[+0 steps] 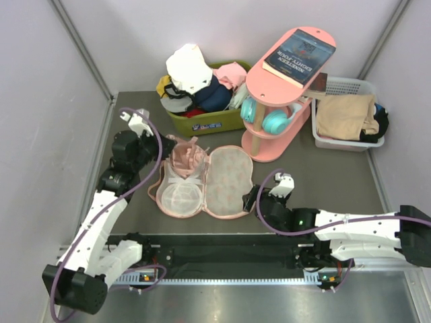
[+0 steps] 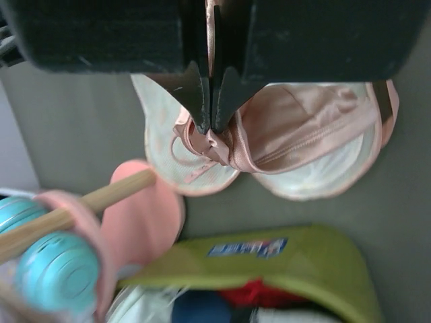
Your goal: Unzip the laundry bag and remove the bra
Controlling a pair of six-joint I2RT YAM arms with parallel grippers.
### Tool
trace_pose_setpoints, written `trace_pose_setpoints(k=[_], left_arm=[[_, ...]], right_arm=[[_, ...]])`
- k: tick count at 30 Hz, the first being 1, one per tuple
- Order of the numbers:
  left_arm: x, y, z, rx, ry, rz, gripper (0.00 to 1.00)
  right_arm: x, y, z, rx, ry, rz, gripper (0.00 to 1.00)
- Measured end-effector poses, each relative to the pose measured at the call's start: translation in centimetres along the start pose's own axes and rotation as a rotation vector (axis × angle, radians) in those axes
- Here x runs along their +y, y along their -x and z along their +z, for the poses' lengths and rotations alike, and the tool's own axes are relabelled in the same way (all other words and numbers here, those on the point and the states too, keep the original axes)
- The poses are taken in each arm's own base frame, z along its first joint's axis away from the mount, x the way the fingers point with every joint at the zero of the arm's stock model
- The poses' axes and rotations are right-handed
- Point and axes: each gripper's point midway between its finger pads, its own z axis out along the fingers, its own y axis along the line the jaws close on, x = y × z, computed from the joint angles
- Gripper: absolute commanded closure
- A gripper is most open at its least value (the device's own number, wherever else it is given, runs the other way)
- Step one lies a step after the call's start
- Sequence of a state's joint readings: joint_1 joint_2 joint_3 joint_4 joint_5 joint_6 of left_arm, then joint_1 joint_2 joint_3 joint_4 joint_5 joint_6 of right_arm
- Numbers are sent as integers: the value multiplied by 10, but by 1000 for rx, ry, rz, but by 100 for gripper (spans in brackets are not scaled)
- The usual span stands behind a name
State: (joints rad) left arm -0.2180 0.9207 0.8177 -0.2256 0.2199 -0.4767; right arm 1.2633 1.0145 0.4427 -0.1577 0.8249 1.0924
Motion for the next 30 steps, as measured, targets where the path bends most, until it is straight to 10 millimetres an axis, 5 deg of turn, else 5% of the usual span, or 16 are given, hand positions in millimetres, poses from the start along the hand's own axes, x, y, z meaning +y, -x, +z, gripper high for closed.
trace_pose_setpoints(k=[9, 14, 23, 30], left_arm=[[-58, 92, -4, -155, -132, 42, 100], [-85, 144, 12, -217, -190, 66, 100], [-129, 266, 52, -424, -245, 151, 100], [-153, 341, 54, -621, -257, 231, 100]], right_arm=[[-5, 0, 1, -11, -13, -7, 8], [-8, -2, 2, -10, -16, -11, 7], [-4, -9, 7, 1, -9, -10, 7], [2, -23, 11, 45, 11, -22, 7]])
